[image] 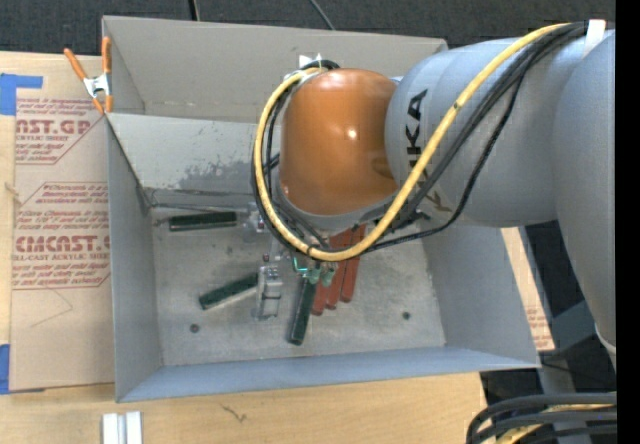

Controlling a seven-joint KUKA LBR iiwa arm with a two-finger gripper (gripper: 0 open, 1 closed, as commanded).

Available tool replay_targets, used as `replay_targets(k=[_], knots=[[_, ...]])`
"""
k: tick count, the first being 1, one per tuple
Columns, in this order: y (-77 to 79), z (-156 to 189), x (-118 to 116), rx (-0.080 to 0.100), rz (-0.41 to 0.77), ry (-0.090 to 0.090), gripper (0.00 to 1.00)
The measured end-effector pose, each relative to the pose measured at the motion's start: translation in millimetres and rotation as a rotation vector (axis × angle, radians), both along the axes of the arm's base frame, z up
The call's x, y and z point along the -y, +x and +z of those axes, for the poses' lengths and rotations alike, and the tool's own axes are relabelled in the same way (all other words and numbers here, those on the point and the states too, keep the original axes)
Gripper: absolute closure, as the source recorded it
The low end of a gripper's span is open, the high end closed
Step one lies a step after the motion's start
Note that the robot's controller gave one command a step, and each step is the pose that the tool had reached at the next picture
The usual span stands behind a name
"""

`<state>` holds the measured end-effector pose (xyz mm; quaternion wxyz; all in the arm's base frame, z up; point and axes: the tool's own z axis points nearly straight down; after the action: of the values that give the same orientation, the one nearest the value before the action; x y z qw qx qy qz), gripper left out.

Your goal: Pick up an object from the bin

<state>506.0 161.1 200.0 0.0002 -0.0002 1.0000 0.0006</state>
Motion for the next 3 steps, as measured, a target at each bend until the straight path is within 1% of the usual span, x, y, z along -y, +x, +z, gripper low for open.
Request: replay_targets(k=[1, 2, 3], knots=[[6.9, -53.0, 13.5, 0.006, -0.014, 0.002, 0.00], [-5.1, -106.2, 2.0, 0.000, 0.094, -0.002, 0.00], [24.7, -116.8, -4.2, 0.001, 0.214, 0.000, 1.00]])
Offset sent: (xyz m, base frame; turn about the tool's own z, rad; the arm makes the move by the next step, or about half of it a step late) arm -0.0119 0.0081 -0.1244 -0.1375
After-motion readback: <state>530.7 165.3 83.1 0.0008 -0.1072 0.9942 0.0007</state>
